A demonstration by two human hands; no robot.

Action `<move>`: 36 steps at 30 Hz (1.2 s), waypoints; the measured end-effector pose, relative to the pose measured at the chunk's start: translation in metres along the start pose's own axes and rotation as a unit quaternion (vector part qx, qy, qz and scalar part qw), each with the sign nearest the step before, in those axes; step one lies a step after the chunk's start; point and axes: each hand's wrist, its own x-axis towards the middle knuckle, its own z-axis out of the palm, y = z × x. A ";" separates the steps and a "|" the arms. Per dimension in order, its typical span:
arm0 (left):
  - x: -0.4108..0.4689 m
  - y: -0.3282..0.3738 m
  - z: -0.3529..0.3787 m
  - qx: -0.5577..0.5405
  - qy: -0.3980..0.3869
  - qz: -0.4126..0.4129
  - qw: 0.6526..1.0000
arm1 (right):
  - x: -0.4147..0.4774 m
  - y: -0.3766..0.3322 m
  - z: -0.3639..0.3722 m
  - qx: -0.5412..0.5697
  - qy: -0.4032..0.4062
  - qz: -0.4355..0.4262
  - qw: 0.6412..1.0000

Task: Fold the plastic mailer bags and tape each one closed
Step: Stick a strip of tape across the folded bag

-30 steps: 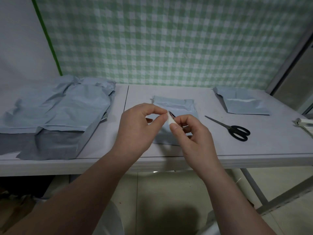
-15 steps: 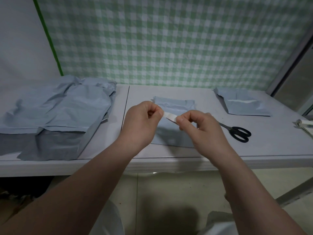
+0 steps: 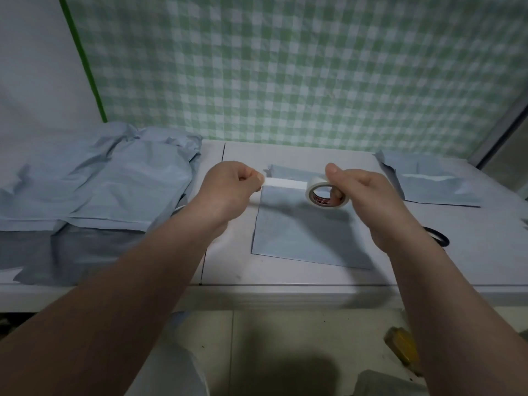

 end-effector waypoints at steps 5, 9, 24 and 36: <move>0.012 -0.015 0.004 0.016 -0.009 -0.029 0.999 | 0.016 0.018 -0.001 0.182 -0.069 -0.001 0.981; 0.019 -0.025 0.011 0.024 -0.008 -0.014 1.000 | 0.027 0.030 0.002 0.209 -0.068 -0.011 0.976; 0.032 -0.051 0.011 0.184 -0.028 0.065 0.980 | 0.035 0.049 0.013 0.071 -0.065 -0.070 0.993; 0.029 -0.050 0.010 0.251 -0.045 0.087 0.963 | 0.031 0.050 0.017 0.025 -0.087 -0.050 0.995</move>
